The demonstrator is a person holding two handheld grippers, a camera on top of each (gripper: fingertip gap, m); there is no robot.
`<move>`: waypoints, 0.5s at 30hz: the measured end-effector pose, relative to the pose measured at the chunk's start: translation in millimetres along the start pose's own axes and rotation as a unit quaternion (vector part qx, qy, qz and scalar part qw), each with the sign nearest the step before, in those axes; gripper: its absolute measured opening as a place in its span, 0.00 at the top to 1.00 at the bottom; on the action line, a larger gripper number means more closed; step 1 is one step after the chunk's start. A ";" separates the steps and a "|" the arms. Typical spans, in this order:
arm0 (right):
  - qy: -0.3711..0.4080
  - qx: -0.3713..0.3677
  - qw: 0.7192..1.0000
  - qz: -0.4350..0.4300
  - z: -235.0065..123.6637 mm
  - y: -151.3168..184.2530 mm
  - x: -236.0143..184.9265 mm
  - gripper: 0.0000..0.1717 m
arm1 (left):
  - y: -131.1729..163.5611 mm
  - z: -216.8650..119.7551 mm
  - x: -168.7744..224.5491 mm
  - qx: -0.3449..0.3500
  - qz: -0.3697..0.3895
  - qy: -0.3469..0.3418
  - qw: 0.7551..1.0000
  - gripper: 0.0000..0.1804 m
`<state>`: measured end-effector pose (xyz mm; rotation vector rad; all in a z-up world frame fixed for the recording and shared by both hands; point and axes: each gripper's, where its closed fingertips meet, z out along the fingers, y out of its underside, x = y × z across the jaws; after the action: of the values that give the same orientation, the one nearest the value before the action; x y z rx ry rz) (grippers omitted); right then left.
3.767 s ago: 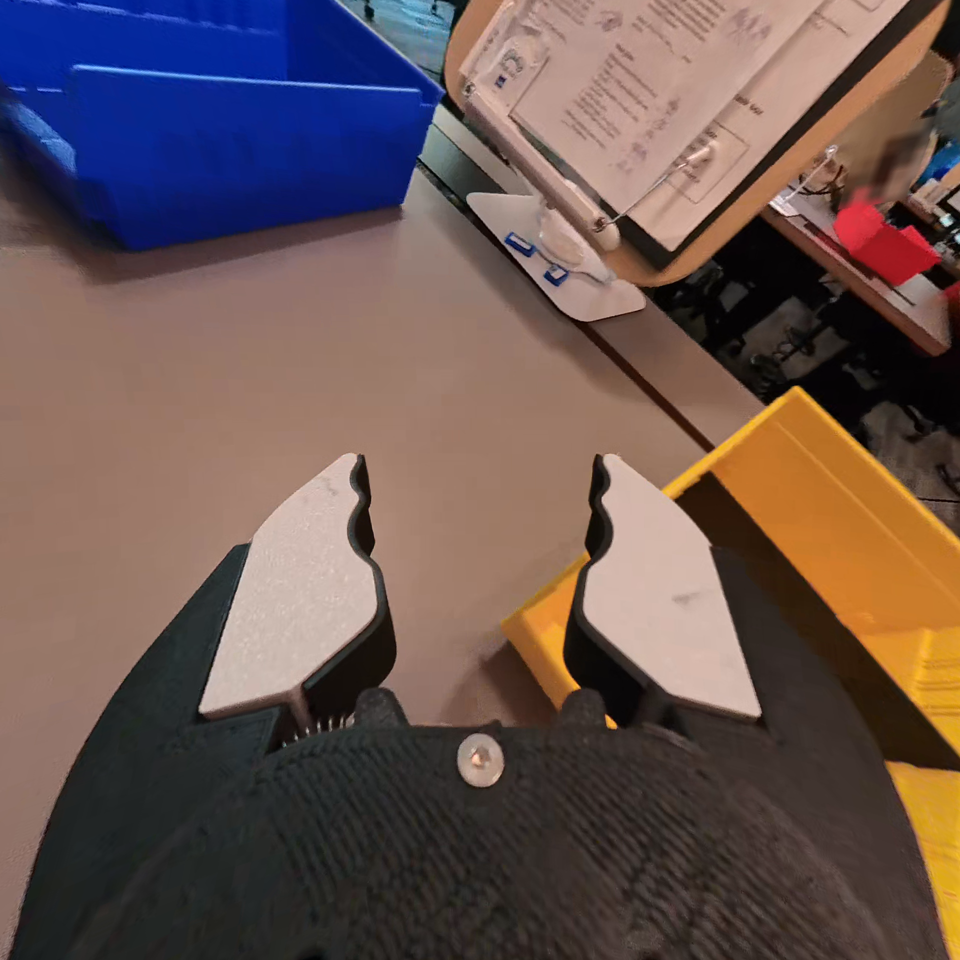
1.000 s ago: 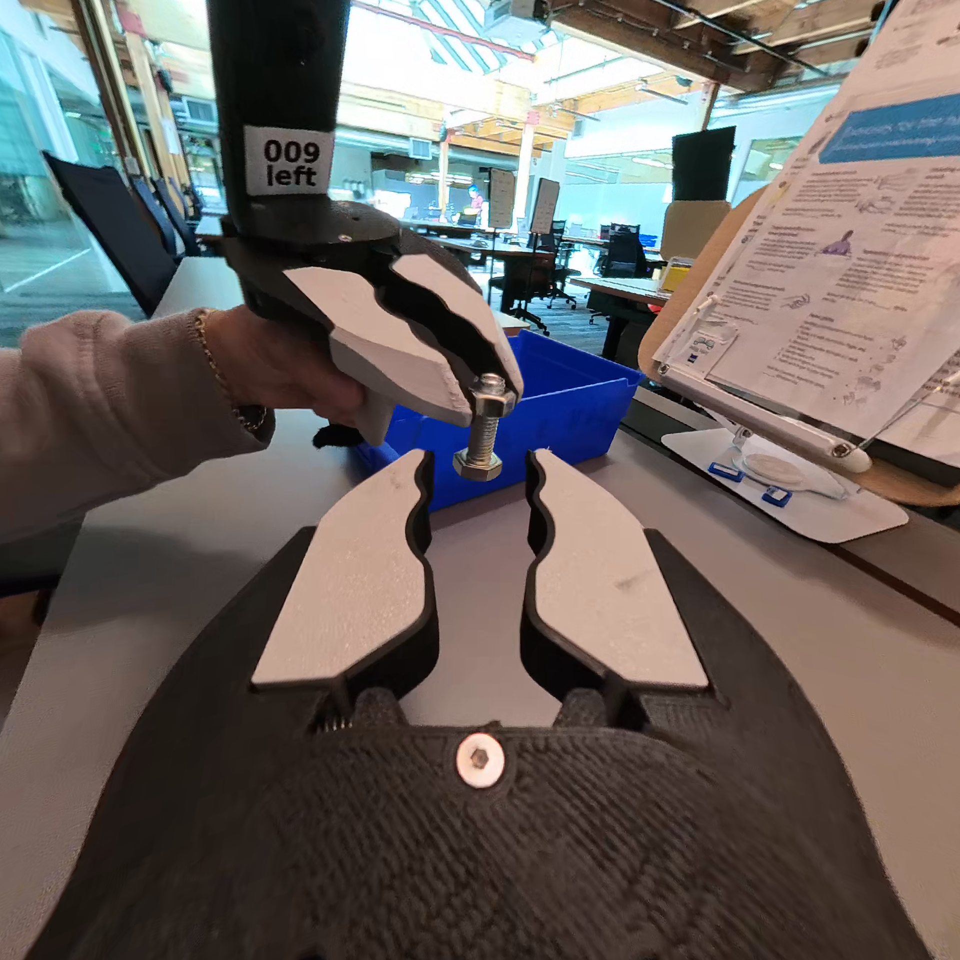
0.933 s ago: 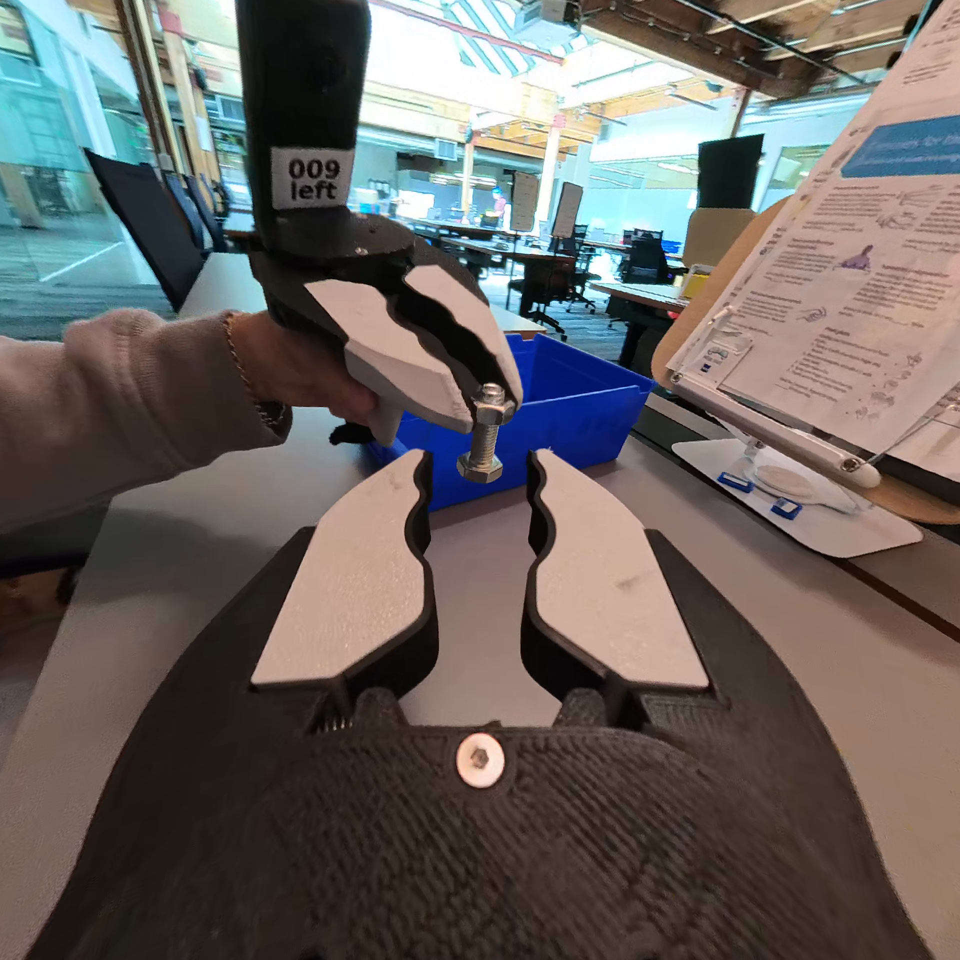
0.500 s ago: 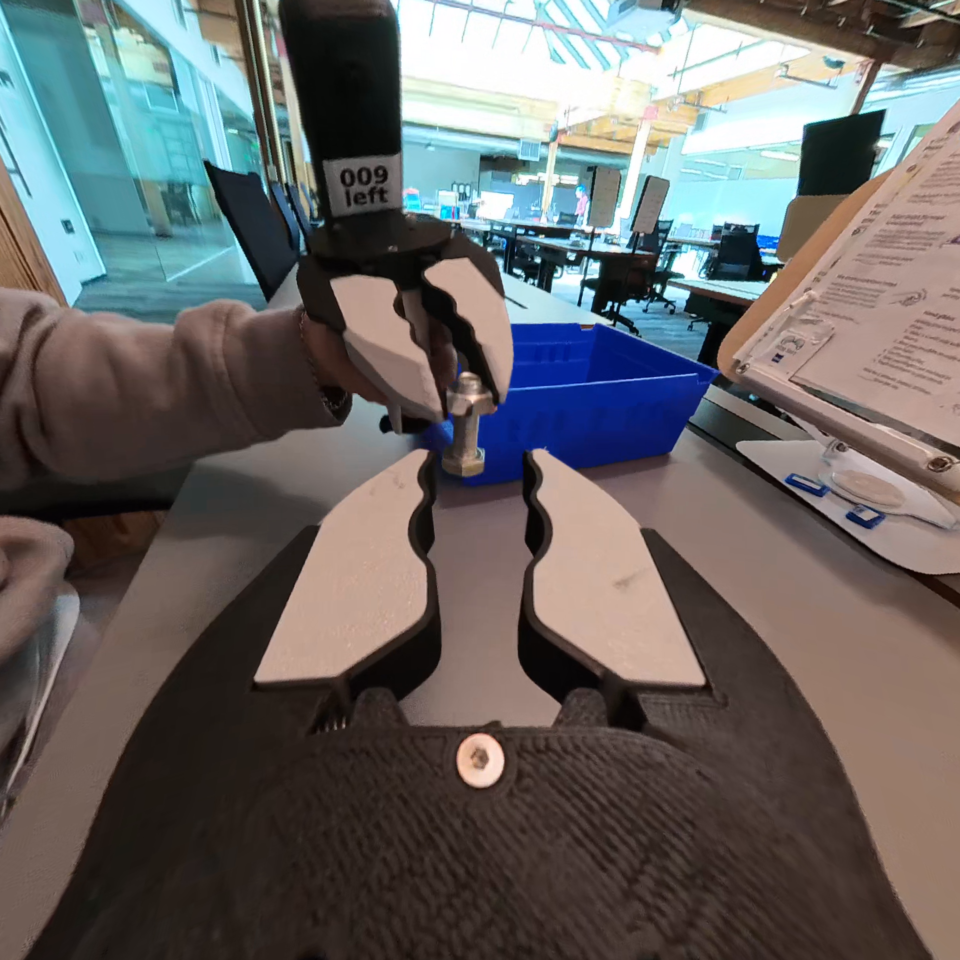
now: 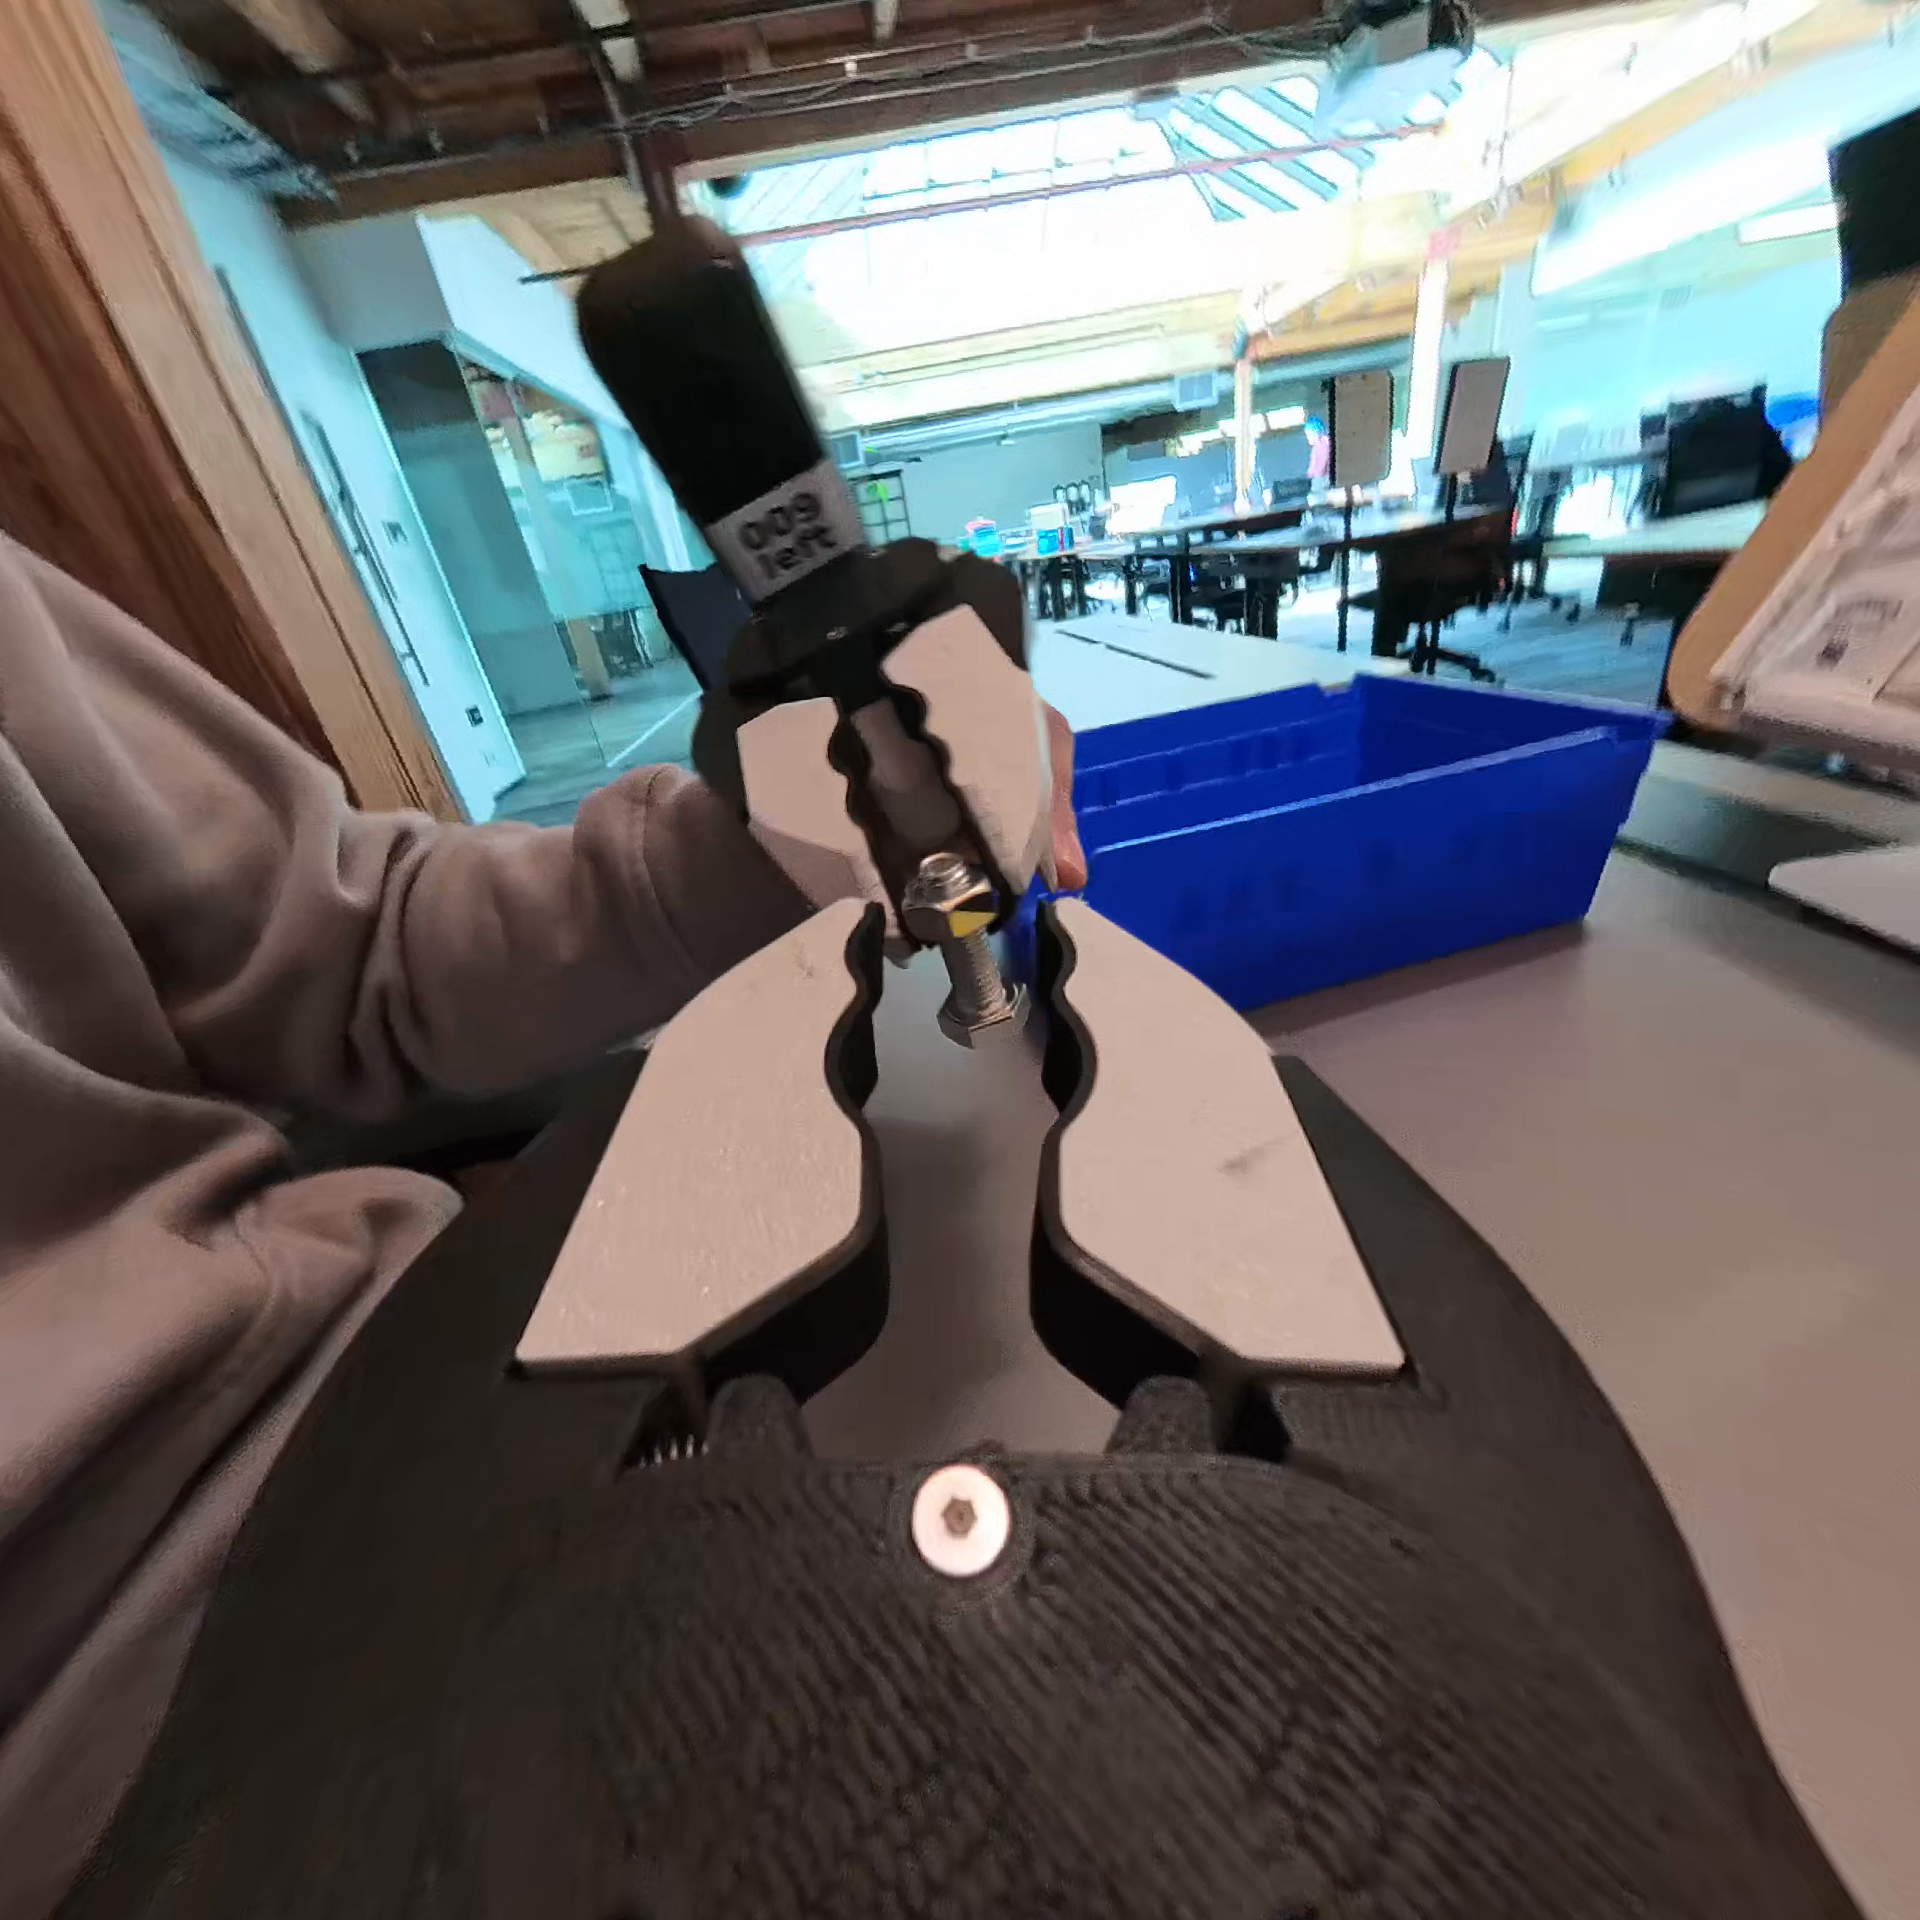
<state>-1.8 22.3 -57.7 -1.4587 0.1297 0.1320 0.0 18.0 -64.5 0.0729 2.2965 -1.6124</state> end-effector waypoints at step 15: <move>-0.042 0.006 0.943 0.330 -2.1 13.2 16.4 0.69 | 1.5 11.4 -11.0 -0.091 0.228 -0.138 0.959 0.90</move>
<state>12.2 21.8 -73.6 -1.3450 0.5476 0.7381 13.5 9.7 -66.1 0.2909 2.0134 -1.0999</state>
